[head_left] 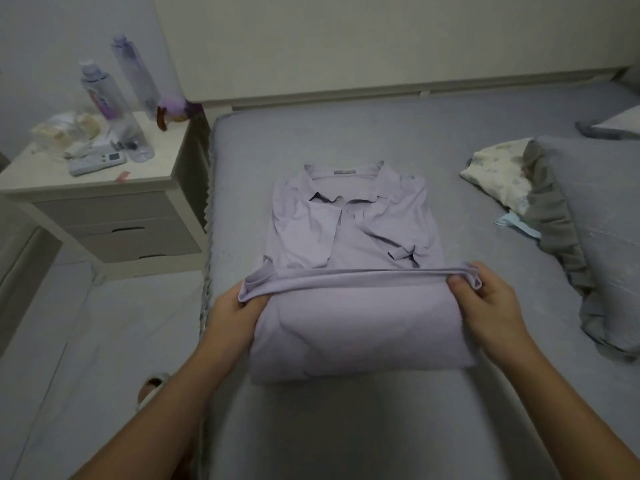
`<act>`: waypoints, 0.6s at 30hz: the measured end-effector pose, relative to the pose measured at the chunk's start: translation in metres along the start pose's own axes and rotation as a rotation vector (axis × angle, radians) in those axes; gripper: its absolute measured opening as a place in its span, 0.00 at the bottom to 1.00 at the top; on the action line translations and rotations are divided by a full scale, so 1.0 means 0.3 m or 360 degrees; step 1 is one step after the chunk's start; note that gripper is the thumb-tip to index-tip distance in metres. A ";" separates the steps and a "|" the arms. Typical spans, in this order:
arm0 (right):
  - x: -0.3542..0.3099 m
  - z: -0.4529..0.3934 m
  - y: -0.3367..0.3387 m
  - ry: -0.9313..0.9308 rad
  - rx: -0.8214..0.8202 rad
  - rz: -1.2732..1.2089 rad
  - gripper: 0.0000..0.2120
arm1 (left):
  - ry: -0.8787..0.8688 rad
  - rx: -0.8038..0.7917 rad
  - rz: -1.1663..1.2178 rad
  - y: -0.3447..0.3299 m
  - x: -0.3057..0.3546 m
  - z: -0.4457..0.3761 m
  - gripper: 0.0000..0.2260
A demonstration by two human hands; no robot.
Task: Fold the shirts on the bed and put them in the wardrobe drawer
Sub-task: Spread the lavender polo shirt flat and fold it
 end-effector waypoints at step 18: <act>0.277 -0.905 -0.465 -0.0517 0.0294 0.0868 0.11 | 0.0081 0.0211 -0.0344 -0.352 0.017 -1.085 0.16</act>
Point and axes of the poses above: each hand's wrist, its own z-axis away from the middle knuckle, its own y-axis out of the back of the hand, x = y × z, the point moved 7 cm from there along -z, towards the middle knuckle, and after that the axes turned 11 degrees about x, right-handed, at the moved point
